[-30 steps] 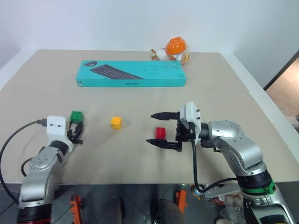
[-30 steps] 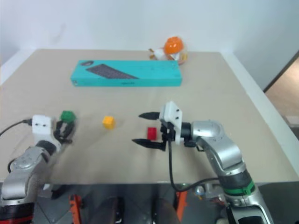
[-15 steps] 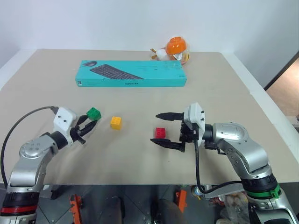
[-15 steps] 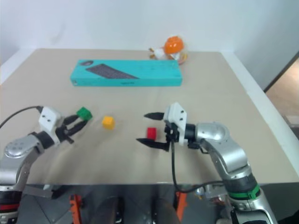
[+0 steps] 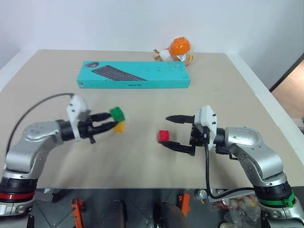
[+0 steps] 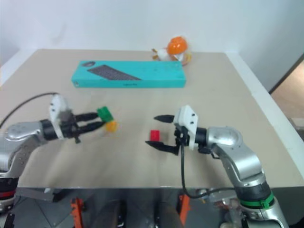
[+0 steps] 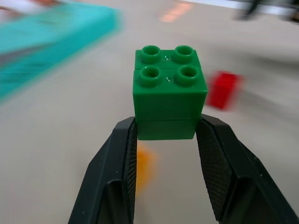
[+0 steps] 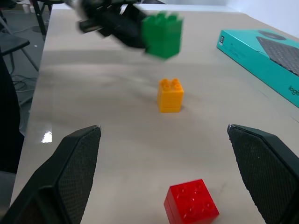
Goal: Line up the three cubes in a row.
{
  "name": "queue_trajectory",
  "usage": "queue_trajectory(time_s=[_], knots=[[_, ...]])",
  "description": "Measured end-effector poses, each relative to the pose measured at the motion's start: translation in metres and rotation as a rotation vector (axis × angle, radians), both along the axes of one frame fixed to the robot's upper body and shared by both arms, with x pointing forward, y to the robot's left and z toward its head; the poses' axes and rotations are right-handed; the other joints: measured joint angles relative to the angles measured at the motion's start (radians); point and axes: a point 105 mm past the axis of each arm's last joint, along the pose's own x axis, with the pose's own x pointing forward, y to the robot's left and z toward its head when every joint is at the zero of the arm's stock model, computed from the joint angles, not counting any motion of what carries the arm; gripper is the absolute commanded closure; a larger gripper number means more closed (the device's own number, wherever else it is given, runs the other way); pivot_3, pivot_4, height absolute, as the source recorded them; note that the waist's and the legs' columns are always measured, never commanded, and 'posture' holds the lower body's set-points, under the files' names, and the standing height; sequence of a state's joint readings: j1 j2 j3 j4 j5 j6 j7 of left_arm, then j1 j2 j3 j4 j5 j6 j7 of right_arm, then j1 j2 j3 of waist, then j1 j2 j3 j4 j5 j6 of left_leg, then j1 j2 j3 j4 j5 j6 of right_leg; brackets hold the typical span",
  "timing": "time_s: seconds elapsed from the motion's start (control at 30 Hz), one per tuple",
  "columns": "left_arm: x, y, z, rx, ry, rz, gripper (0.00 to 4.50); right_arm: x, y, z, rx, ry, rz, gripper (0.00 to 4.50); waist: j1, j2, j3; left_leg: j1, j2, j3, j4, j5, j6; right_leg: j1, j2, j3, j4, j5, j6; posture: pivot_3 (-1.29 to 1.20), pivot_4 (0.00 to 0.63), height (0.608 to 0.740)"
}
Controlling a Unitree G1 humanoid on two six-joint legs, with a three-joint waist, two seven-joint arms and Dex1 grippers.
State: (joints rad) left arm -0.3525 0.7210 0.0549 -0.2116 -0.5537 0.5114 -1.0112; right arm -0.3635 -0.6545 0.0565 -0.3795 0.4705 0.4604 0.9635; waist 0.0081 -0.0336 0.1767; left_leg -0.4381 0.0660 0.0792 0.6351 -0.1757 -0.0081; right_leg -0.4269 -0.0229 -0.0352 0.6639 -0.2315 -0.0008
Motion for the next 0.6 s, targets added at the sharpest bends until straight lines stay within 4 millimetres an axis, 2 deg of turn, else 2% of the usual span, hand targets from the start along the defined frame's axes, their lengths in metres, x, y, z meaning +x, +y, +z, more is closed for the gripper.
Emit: queue_trajectory(time_s=[0.13, 0.23, 0.47, 0.6], knots=[[-0.007, -0.019, -0.012, 0.037, 0.066, -0.122, 2.83, -0.001, -0.007, 0.001, -0.005, -0.007, -0.031, 0.0, 0.0, 0.0, 0.0, 0.0, 0.0, -0.001, 0.0, 0.0, 0.0, 0.0, 0.001, 0.0, 0.0, 0.0, -0.001, 0.0, 0.15, 0.74], [-0.005, -0.027, -0.018, 0.083, 0.095, -0.179, 2.83, -0.002, -0.008, -0.001, -0.007, -0.003, -0.044, 0.0, 0.0, 0.0, 0.0, 0.001, 0.0, -0.001, 0.0, 0.0, 0.0, 0.001, 0.002, 0.0, 0.0, 0.0, -0.001, 0.0, 0.15, 0.74], [0.006, -0.025, -0.043, 0.201, 0.129, -0.221, 2.83, -0.007, -0.01, -0.002, 0.0, 0.002, -0.069, 0.0, 0.0, 0.0, 0.0, 0.0, 0.0, -0.001, 0.0, 0.0, 0.0, 0.0, 0.002, 0.0, 0.0, 0.0, -0.001, 0.0, 0.15, 0.74], [0.013, -0.026, -0.048, 0.225, 0.108, -0.241, 2.83, -0.01, -0.01, -0.001, 0.01, 0.007, -0.061, 0.0, 0.0, 0.0, 0.0, 0.0, 0.0, -0.001, 0.001, 0.0, 0.0, 0.001, 0.002, 0.0, 0.0, 0.0, -0.001, 0.0, 0.15, 0.74]])
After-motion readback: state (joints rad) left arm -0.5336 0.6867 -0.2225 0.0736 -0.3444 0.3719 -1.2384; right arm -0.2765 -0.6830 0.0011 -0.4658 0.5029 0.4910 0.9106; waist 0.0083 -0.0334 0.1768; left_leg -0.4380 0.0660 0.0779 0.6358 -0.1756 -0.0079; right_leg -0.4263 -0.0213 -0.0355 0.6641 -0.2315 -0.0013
